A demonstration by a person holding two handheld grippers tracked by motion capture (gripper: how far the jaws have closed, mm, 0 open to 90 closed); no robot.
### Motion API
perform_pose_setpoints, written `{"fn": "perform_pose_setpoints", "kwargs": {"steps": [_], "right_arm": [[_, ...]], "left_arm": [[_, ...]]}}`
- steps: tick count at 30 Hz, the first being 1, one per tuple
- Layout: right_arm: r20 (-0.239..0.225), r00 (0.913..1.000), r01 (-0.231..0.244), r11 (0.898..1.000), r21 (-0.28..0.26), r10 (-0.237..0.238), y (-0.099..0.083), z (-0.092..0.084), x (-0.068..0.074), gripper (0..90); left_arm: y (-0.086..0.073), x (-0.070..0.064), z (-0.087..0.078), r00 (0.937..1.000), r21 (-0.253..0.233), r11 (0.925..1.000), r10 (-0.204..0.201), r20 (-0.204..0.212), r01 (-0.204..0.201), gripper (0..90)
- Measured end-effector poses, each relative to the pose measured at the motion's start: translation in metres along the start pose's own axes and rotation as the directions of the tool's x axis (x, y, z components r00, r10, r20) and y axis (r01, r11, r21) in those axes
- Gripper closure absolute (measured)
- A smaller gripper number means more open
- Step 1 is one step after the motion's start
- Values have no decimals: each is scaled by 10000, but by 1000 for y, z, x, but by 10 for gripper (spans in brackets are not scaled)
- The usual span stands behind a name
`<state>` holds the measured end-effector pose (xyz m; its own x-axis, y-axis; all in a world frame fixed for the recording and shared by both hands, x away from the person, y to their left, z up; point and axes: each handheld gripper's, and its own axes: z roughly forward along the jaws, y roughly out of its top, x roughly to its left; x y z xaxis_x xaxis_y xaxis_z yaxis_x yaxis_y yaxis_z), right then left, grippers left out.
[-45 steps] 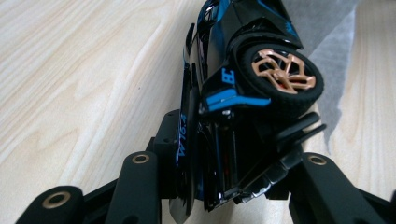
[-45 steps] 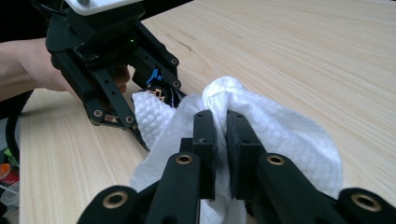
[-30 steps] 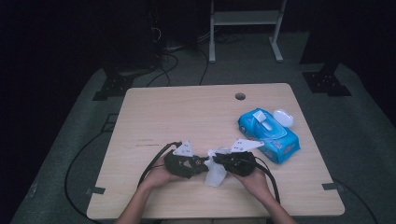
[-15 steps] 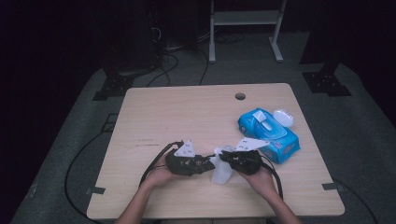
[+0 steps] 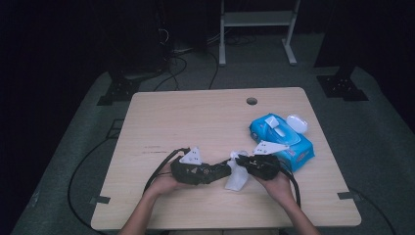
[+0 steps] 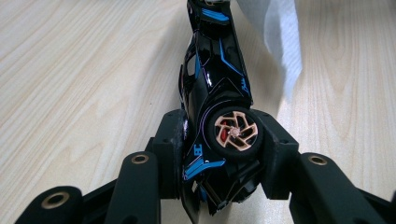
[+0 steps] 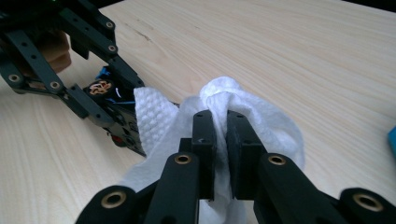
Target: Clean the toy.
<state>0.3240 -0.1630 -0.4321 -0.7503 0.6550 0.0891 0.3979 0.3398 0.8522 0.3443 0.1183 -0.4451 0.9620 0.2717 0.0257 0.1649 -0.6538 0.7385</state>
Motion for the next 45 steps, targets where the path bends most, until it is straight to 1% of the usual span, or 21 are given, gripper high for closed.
{"fn": "perform_pose_setpoints", "kwargs": {"steps": [1,4,6,8,9,10,11,14,17,19,23,24,27,28,30,34,35,37,41,43,45], "right_arm": [[-73,10000,-46,10000,-32,46,0,1,1,819],[-379,9993,7,10000,-45,-9,1,5,8,819],[-461,9987,235,9997,-5,-235,1,8,14,819],[-694,9973,258,9997,17,-256,2,9,15,819],[-641,9976,261,9997,14,-259,2,8,14,818],[-641,9976,261,9997,14,-259,2,8,14,818],[-501,9985,222,9997,-40,-224,2,5,11,818],[-218,9997,-77,9998,-190,73,2,-2,1,818],[-65,9997,-256,9995,-198,254,0,-6,-5,819],[-113,9995,-283,9994,-192,281,-1,-5,-5,819],[-455,9988,-207,9996,-187,198,0,0,2,819],[-519,9985,-196,9996,-187,186,1,1,3,819],[-728,9972,-185,9995,-241,167,1,3,7,818],[-729,9973,-145,9996,-228,128,1,3,7,819],[-752,9970,-200,9996,-196,185,0,3,5,819],[-376,9991,-208,9996,171,215,-5,4,-3,819],[-385,9987,-325,9993,206,333,-7,4,-4,819],[-508,9978,-415,9990,147,422,-8,4,-4,819],[-851,9960,-293,9994,-170,277,-2,3,4,819],[-873,9959,-255,9996,-132,242,-2,4,5,819],[-891,9953,-386,9991,-146,372,-5,4,3,819]], "left_arm": [[1,0,0,10000,6,10000,-82,32,82,576],[3,-1,1,10000,61,10000,-64,25,64,568],[5,-2,2,10000,139,9999,-72,-10,72,554],[7,-3,3,9999,111,9999,-78,-82,79,549],[7,-4,2,9997,121,9999,22,-231,-19,563],[7,-4,2,9997,121,9999,22,-231,-19,595],[6,-3,1,9995,166,9998,83,-297,-78,595],[4,-2,-2,9998,175,9998,111,-177,-108,598],[2,-1,-6,9996,303,9992,279,-50,-277,599],[1,1,-8,9995,343,9989,319,69,-321,600],[2,1,-7,9999,361,9993,-29,130,24,589],[3,1,-6,9998,342,9994,-110,191,103,564],[7,0,-1,9999,533,9985,-138,69,134,518],[7,-1,0,9999,566,9984,-90,61,86,519],[7,-2,0,9999,605,9981,111,-70,-107,559],[5,-1,-3,9997,601,9979,227,-33,-224,577],[4,-1,-4,9996,648,9975,284,-17,-283,577],[4,-1,-4,9996,650,9975,288,-7,-287,577],[4,0,-4,9996,681,9973,287,0,-287,576],[4,-1,-5,9995,686,9972,314,-1,-313,577],[4,0,-5,9996,664,9974,291,7,-291,577]]}}
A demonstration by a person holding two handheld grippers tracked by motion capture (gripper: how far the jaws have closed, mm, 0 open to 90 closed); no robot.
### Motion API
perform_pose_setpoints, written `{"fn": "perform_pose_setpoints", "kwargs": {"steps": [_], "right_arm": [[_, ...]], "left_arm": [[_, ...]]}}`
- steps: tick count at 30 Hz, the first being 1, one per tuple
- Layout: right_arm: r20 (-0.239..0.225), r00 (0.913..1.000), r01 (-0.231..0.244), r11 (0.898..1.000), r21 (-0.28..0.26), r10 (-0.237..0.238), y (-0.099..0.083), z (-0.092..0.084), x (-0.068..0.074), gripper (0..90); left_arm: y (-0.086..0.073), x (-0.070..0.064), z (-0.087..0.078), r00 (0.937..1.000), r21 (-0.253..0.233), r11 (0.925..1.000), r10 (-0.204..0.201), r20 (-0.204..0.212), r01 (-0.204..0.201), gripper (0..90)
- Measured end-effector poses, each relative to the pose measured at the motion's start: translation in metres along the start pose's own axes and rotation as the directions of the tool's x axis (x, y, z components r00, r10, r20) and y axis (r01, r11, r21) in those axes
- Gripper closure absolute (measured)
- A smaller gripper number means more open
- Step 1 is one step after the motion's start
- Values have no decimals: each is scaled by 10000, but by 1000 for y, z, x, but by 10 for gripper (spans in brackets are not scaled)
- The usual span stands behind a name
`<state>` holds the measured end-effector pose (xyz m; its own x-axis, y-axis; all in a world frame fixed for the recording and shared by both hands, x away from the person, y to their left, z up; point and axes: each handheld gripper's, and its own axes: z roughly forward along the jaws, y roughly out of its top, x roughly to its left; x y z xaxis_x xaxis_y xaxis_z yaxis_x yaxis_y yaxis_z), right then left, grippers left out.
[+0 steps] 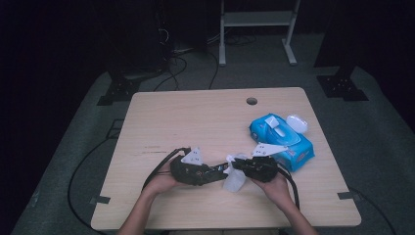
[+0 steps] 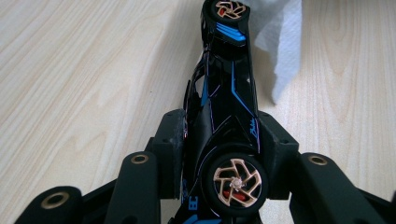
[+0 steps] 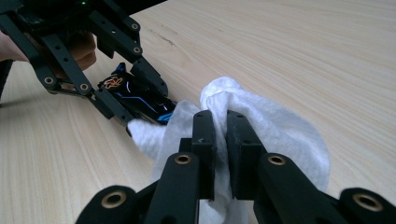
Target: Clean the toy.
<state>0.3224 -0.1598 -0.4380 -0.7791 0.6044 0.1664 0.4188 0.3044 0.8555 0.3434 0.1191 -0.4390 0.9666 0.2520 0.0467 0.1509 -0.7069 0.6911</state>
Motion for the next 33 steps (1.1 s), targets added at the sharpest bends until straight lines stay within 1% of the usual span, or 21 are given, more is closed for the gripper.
{"fn": "perform_pose_setpoints", "kwargs": {"steps": [2,3,4,5,8,9,11,13,14,17,19,23,25,26,27,28,31,32,33], "right_arm": [[239,9997,42,9996,285,-48,-3,1,-3,819],[239,9997,-66,9995,324,58,-4,2,-4,819],[173,9997,-155,9995,288,150,-5,1,-4,819],[189,9998,-90,9996,253,86,-4,0,-4,819],[-25,10000,-55,10000,-34,55,1,-2,0,818],[-24,10000,18,10000,-14,-18,2,-2,1,818],[-7,10000,26,10000,75,-26,0,0,0,819],[7,9999,-115,9998,155,115,-2,1,-3,818],[20,9998,-208,9995,230,208,-3,0,-3,819],[13,9999,-161,9996,210,161,-2,-1,-3,818],[1,9999,-165,9997,194,165,-2,-1,-3,819],[-47,9997,-239,9996,162,240,-2,0,-3,819],[-128,9997,-198,9997,162,201,-2,1,-2,819],[-137,9997,-179,9997,168,181,-1,1,-1,819],[-155,9997,-161,9997,161,163,-1,1,0,819],[-189,9997,-144,9998,120,146,0,0,0,819],[-299,9993,-221,9997,58,222,0,0,1,819],[-327,9992,-234,9997,70,236,0,0,2,819],[-332,9992,-222,9997,56,224,0,0,2,819]], "left_arm": [[0,0,0,10000,-10,10000,23,2,-23,577],[-1,1,-1,10000,10,10000,16,13,-16,577],[-1,1,-1,10000,11,10000,1,22,-2,577],[-1,1,-1,10000,3,10000,-16,26,16,577],[-1,2,0,9999,-39,9999,-159,49,160,575],[-1,1,0,9998,-85,9997,-215,36,215,573],[-1,1,0,9999,-25,9999,-159,37,159,572],[-1,1,0,9999,-21,9999,-135,23,135,572],[0,1,0,9998,-53,9998,-187,17,187,571],[0,1,1,9998,-40,9998,-202,12,202,570],[1,1,2,9994,-31,9994,-332,15,332,563],[6,0,6,9992,10,9992,-397,-63,397,523],[10,-1,7,9997,198,9996,-172,-165,175,510],[12,-3,8,9997,171,9997,-152,-179,155,508],[15,-3,8,9998,269,9996,-65,-194,70,505],[17,-4,9,9997,274,9996,-68,-244,75,502],[23,-7,13,9990,619,9980,129,-423,-103,495],[25,-9,15,9990,689,9976,87,-432,-57,495],[26,-9,16,9988,789,9968,149,-473,-112,496]]}}
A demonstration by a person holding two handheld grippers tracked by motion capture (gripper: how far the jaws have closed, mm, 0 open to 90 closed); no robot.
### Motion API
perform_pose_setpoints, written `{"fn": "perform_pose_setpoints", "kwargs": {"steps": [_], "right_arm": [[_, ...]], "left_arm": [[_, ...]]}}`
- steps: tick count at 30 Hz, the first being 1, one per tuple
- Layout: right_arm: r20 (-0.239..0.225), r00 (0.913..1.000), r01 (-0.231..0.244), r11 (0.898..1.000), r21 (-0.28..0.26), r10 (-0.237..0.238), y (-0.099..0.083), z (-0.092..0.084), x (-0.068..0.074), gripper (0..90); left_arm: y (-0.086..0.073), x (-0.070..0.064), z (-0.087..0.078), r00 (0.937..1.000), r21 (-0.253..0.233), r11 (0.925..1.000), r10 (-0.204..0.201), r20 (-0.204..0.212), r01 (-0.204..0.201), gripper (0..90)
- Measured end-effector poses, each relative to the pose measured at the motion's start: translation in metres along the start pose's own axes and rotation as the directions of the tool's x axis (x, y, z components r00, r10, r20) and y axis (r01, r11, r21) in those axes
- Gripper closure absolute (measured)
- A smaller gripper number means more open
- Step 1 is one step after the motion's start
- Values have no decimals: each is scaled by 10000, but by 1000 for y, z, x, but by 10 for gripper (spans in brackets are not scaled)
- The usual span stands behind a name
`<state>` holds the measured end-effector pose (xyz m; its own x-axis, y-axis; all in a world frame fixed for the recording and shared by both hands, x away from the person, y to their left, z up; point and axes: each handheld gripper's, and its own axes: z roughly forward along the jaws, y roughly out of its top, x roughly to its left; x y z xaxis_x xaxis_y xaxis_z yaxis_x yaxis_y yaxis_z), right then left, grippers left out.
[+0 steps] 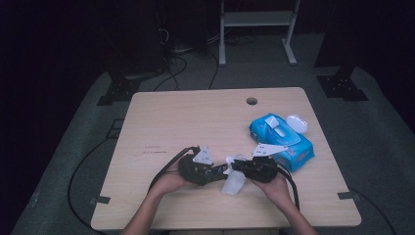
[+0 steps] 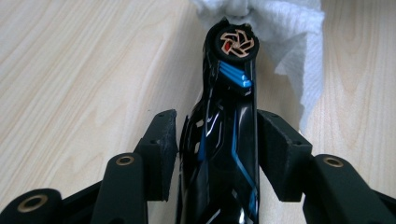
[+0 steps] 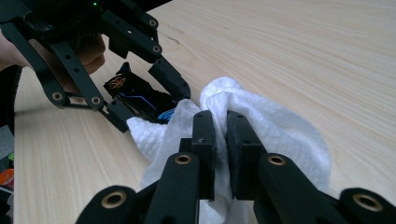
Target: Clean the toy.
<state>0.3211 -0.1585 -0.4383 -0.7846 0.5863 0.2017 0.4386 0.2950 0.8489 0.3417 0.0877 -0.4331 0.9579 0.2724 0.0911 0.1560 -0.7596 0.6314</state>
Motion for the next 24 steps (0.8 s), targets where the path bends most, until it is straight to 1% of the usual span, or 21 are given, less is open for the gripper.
{"fn": "perform_pose_setpoints", "kwargs": {"steps": [2,3,4,5,7,9,13,16,18,19,20,22,23,24], "right_arm": [[-24,10000,-51,10000,-9,51,0,0,0,819],[-28,10000,-66,10000,-24,66,-1,0,-1,819],[-50,9999,-117,9999,-39,117,-1,0,-1,819],[-61,9999,-134,9999,-44,133,-1,0,-1,819],[-87,9998,-157,9999,-67,156,-1,0,-1,819],[-120,9997,-212,9998,-62,211,-1,0,-2,819],[-143,9995,-290,9995,-95,289,-2,0,-2,819],[-190,9991,-374,9992,-172,371,-3,0,-3,819],[-169,9992,-375,9991,-183,372,-4,0,-3,819],[-105,9994,-328,9993,-194,326,-3,0,-3,819],[-55,9996,-296,9994,-186,295,-3,-1,-4,819],[-27,9991,-419,9987,-301,419,-2,-5,-8,819],[37,9990,-446,9984,-350,448,-2,-8,-11,819],[135,9988,-469,9981,-405,474,-1,-12,-14,819]], "left_arm": [[3,-2,4,9997,275,9996,7,-238,0,496],[4,-2,5,9992,506,9987,89,-383,-69,496],[6,-3,7,9983,623,9981,65,-574,-30,492],[7,-5,9,9979,723,9974,3,-653,44,482],[10,-6,12,9974,883,9961,129,-710,-66,485],[12,-8,14,9981,922,9957,48,-618,9,508],[15,-10,19,9973,1053,9944,20,-730,57,516],[17,-11,21,9966,1033,9945,-105,-814,189,526],[15,-14,21,9942,777,9970,132,-1071,-49,539],[14,-14,19,9940,634,9980,115,-1091,-46,554],[14,-14,17,9945,416,9991,-32,-1048,76,572],[11,-13,15,9924,333,9994,1,-1229,40,573],[9,-12,15,9927,276,9995,-93,-1201,127,574],[7,-11,14,9933,91,9997,-229,-1131,241,574]]}}
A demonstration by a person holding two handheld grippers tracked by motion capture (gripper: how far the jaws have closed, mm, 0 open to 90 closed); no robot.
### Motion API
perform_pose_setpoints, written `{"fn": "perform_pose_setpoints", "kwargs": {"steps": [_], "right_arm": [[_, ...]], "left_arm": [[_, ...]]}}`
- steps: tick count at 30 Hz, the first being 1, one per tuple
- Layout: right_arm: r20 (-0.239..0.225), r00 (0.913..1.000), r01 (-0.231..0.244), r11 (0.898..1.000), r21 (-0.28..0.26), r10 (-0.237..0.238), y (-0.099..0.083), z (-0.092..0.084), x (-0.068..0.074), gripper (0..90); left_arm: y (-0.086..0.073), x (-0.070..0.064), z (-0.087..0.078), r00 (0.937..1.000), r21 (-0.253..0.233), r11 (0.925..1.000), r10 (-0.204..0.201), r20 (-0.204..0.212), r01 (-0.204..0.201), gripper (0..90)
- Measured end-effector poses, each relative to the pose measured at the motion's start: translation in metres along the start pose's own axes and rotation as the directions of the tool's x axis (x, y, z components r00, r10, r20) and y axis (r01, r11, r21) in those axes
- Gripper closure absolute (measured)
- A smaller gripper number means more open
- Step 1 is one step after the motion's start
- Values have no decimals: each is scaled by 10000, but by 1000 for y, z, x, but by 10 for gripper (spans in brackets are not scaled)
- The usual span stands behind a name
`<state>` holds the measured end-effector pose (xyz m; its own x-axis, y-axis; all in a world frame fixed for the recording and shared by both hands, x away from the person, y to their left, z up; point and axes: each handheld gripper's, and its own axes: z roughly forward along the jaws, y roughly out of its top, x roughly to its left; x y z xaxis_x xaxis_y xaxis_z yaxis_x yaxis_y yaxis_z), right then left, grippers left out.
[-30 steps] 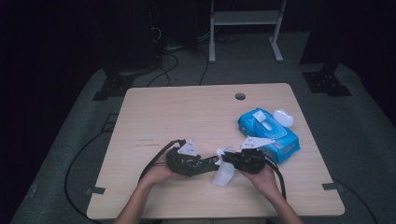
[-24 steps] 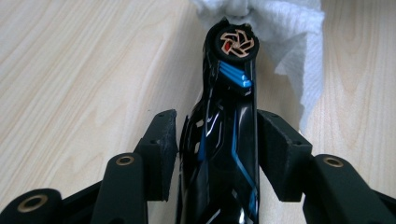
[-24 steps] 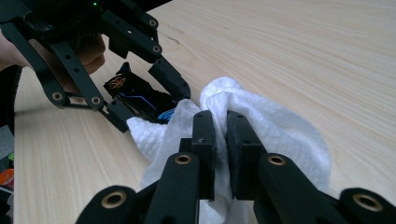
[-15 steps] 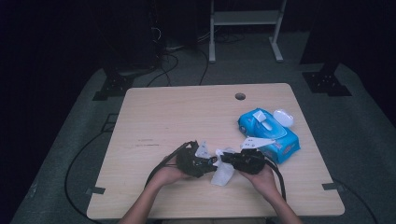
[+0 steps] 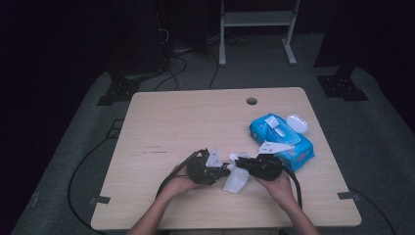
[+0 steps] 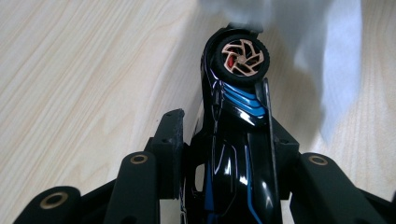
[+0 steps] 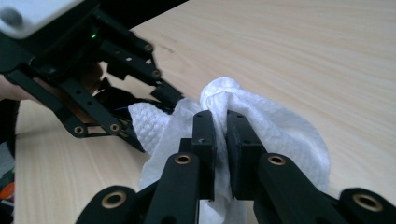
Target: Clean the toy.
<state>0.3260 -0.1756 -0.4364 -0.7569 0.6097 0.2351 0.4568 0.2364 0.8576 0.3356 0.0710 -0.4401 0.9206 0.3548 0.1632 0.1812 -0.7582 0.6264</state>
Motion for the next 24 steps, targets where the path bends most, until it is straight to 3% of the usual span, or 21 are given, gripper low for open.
{"fn": "perform_pose_setpoints", "kwargs": {"steps": [4,9,14,17,21,24], "right_arm": [[-11,9993,-384,9986,-362,384,1,-10,-8,820],[-845,9963,-200,9966,-799,132,9,-10,6,819],[-762,9969,-243,9958,-877,176,10,-12,5,820],[-879,9944,-668,9938,-885,590,5,-13,-2,820],[-752,9962,-504,9959,-757,447,4,-11,-2,819],[-744,9962,-509,9956,-785,450,5,-11,-1,820]], "left_arm": [[-2,2,-6,9995,-489,9985,-223,201,233,575],[3,0,-14,9996,-1012,9948,-71,280,99,575],[6,-1,-25,9986,-1795,9833,-216,474,298,575],[7,-1,-28,9990,-1868,9822,-139,429,217,575],[6,-1,-27,9989,-1764,9841,-119,461,199,576],[5,0,-28,9977,-1982,9794,-279,610,395,575]]}}
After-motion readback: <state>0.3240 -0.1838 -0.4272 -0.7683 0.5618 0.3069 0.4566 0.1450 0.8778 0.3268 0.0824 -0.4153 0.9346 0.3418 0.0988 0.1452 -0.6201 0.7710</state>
